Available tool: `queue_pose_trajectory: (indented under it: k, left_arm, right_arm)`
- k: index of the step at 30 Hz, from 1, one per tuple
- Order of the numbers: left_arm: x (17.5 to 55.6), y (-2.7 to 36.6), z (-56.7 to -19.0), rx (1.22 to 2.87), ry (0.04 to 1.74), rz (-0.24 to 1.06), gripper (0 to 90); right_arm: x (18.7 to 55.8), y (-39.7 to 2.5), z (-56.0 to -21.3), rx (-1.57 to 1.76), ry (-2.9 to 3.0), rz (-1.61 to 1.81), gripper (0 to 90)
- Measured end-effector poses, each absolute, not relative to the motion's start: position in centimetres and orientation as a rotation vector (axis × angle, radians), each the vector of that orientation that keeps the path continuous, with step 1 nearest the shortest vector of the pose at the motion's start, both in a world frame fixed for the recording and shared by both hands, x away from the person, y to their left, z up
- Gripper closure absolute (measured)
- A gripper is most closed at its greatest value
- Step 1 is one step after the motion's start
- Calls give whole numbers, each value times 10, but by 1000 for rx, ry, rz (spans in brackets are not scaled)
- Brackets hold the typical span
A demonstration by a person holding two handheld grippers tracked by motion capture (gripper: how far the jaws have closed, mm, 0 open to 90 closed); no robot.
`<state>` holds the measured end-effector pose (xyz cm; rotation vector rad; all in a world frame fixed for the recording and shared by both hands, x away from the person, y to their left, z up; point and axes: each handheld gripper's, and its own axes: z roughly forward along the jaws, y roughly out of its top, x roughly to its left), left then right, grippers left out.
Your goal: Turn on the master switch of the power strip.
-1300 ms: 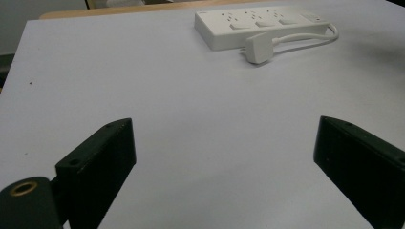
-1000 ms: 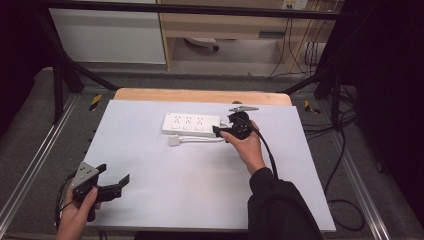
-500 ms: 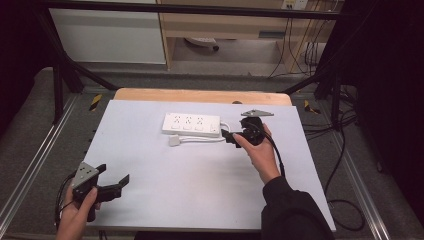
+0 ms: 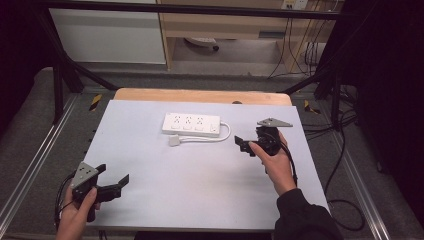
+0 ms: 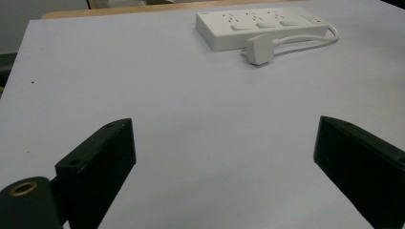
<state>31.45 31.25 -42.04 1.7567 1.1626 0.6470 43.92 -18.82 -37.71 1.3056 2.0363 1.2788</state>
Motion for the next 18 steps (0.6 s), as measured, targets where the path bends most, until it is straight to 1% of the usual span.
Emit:
queue_pose_trajectory:
  k: [18]
  left_arm:
    - [314,313,-420,1756,1166,651,70]
  right_arm:
    - [397,-223,-399,1271,1998,1305,57]
